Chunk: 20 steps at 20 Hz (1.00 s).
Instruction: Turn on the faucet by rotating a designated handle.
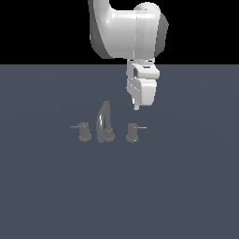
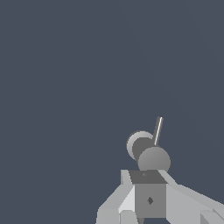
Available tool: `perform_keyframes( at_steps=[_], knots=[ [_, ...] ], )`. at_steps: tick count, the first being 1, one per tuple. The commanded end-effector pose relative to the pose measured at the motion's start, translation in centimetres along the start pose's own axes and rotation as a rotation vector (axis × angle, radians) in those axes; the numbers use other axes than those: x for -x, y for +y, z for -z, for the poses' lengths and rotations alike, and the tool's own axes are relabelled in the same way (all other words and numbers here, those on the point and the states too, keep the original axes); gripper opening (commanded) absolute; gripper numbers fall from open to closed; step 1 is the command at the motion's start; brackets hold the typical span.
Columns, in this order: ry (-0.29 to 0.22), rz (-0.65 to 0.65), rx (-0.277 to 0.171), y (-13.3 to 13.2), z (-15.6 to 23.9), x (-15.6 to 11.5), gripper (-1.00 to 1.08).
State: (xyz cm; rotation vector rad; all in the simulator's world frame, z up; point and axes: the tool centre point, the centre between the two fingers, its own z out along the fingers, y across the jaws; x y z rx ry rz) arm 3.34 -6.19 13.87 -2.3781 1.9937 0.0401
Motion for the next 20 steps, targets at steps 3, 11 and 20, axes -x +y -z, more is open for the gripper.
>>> perform_keyframes(
  at_steps=[3, 11, 20],
  knots=[
    [0.021, -0.099, 0.004, -0.3, -3.5, -1.2, -1.00],
    [0.043, -0.193, 0.008, -0.2, -6.9, -2.4, -1.00],
    [0.045, -0.204, 0.009, 0.1, -7.4, -2.6, -1.00]
  ],
)
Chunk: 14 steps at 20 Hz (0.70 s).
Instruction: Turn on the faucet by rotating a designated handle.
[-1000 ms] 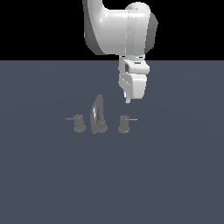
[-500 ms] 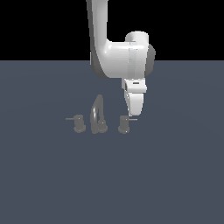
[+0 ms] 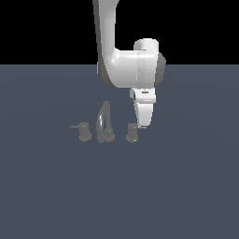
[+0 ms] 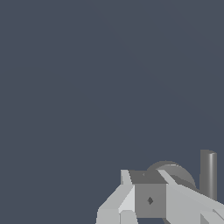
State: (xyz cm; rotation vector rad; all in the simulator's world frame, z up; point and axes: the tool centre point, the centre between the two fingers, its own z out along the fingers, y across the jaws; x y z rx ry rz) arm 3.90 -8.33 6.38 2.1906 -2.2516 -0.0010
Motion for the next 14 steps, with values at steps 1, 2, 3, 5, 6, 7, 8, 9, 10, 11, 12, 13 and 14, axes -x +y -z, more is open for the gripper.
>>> perform_keyframes(
  at_steps=[1, 2, 3, 5, 6, 7, 8, 9, 10, 11, 12, 13, 14],
  knots=[
    [0.000, -0.001, 0.000, 0.5, 0.0, -0.3, -1.00],
    [0.000, -0.001, 0.000, 0.8, 0.0, -0.5, -1.00],
    [0.000, -0.001, 0.000, 1.1, 0.0, -0.6, -1.00],
    [0.000, -0.001, 0.000, 1.8, 0.0, -1.0, -1.00],
    [0.000, -0.001, 0.000, 2.1, 0.0, -1.2, -1.00],
    [0.000, -0.001, 0.000, 2.4, 0.0, -1.4, -1.00],
    [0.000, -0.001, 0.000, 2.8, 0.0, -1.5, -1.00],
    [0.000, -0.001, 0.000, 3.1, 0.0, -1.7, -1.00],
    [0.000, -0.001, 0.000, 3.1, 0.0, -1.7, -1.00],
    [0.001, 0.006, -0.010, 2.3, 0.0, -1.1, -1.00],
    [0.001, 0.006, -0.010, 2.6, 0.0, -1.1, -1.00],
    [0.001, 0.005, -0.009, 2.9, 0.0, -1.1, -1.00],
    [0.001, 0.005, -0.008, 3.3, 0.0, -1.0, -1.00]
  ],
)
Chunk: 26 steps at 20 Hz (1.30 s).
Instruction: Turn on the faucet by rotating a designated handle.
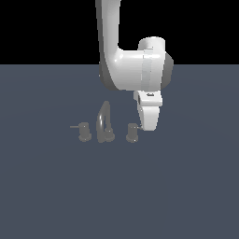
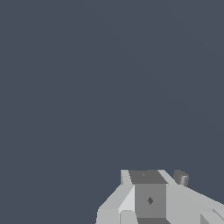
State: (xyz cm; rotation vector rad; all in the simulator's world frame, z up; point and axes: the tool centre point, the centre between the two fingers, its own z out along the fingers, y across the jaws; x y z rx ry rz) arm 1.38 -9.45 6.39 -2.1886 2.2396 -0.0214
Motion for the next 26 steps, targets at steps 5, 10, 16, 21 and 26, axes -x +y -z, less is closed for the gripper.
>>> perform_keyframes(
  at_steps=[5, 10, 16, 21, 26],
  knots=[
    [-0.002, -0.003, 0.013, 2.5, 0.0, 0.3, -1.00],
    [-0.002, -0.006, 0.016, 4.3, 0.1, 0.5, -1.00],
    [0.003, -0.014, 0.009, 4.5, 0.0, 1.1, -1.00],
    [-0.001, -0.008, 0.015, 5.8, 0.1, 3.2, -1.00],
    [0.007, -0.032, 0.010, 5.5, 0.0, 2.7, -1.00]
  ],
)
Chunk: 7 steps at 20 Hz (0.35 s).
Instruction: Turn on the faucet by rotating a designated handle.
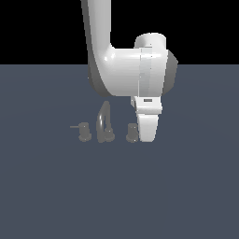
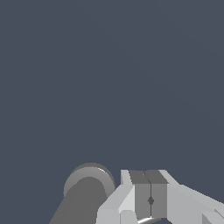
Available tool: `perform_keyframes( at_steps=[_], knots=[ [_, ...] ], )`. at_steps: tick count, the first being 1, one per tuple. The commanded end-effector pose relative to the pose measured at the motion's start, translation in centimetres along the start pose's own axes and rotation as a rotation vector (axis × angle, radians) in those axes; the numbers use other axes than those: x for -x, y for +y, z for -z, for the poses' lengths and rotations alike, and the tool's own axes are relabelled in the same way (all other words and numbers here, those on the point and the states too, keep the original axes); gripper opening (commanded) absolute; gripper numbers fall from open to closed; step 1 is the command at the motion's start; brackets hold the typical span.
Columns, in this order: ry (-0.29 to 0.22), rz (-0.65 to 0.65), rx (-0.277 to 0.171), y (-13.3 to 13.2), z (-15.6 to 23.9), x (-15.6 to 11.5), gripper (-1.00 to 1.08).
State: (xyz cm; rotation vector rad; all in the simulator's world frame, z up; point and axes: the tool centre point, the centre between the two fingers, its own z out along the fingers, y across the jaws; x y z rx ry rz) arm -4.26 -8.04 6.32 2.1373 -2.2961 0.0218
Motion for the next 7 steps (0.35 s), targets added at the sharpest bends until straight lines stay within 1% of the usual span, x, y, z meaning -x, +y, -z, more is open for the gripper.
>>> perform_keyframes(
  at_steps=[1, 6, 7],
  knots=[
    [-0.005, 0.020, 0.001, -0.2, 0.0, 2.2, -1.00],
    [-0.012, 0.040, 0.006, -0.4, 0.1, 5.9, -1.00],
    [-0.012, 0.040, 0.006, -0.4, 0.1, 5.9, -1.00]
  ],
)
